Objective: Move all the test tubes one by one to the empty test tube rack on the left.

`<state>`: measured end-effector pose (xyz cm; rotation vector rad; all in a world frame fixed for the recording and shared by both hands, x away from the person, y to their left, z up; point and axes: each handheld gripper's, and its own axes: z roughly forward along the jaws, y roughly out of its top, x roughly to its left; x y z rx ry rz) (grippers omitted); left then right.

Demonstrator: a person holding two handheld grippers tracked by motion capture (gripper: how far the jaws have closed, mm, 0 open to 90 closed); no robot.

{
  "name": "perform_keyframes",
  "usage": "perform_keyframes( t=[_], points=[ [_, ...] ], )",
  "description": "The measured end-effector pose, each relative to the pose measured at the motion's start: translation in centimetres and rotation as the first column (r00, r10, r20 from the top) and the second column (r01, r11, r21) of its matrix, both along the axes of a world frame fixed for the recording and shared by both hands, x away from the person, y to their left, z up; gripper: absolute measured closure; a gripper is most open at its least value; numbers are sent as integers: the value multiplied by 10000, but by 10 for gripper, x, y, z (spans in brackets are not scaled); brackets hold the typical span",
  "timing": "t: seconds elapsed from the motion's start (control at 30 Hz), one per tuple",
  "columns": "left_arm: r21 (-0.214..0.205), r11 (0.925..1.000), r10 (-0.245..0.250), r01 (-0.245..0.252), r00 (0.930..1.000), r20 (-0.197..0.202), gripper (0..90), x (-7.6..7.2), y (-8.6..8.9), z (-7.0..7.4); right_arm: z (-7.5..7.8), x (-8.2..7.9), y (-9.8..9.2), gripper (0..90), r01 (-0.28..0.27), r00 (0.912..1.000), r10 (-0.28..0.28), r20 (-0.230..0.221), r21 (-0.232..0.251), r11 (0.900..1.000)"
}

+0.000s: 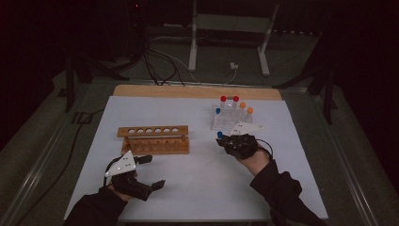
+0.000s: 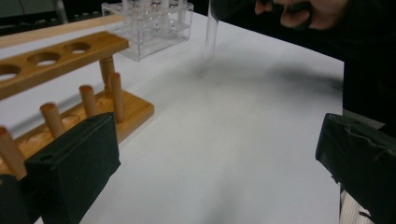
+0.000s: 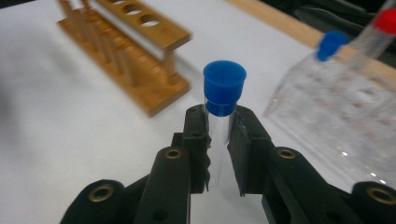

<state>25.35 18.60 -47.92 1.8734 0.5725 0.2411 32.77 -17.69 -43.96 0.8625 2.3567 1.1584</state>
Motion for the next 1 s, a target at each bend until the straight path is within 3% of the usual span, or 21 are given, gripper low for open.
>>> perform_keyframes(
  t=[0.27, 0.53, 1.0],
  points=[
    [-284, 9985, -477, 476, 9989, -29, 5, 7, -11, 12, -11, -16, 17, 771, -810, 9964, 806, -249, -134, 9966],
    [-381, 9933, -1097, 1092, 9939, -117, 5, 17, -28, 22, -11, -27, 31, 771, -1479, 9887, 1473, -278, -198, 9888],
    [-474, 9829, -1777, 1781, 9840, 119, 42, 36, -56, 35, -8, -36, 43, 771, -2020, 9788, 2020, -330, 33, 9794]
  ],
)
